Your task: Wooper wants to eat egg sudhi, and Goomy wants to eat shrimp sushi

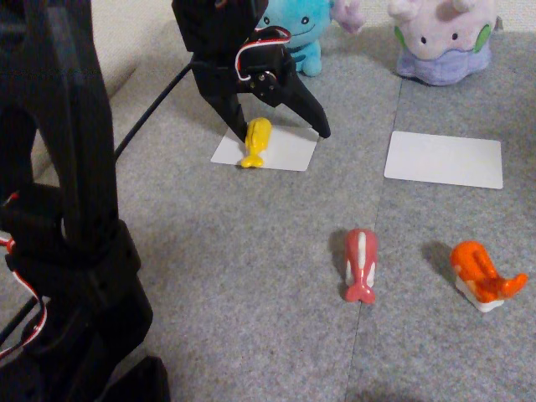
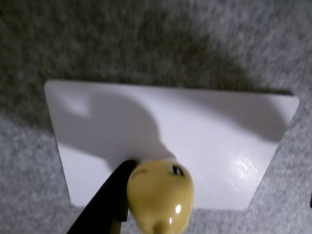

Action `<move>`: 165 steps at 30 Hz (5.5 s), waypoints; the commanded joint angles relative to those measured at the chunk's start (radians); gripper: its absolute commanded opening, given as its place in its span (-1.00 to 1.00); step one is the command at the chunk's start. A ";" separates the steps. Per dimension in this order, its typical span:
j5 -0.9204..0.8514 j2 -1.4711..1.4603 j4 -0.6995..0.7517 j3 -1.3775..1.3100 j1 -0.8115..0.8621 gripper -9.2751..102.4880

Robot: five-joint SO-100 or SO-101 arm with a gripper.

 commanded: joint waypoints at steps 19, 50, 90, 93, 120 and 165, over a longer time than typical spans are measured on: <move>-0.337 0.868 0.607 -0.048 0.064 -0.07; -1.543 0.140 0.394 -0.057 0.928 -0.08; -1.536 -0.002 0.202 -0.058 0.925 -0.50; -1.536 0.000 0.202 -0.058 0.925 -0.59; -0.968 0.184 0.241 -0.058 0.695 -0.76; -0.607 0.021 -0.345 -0.060 0.518 -0.74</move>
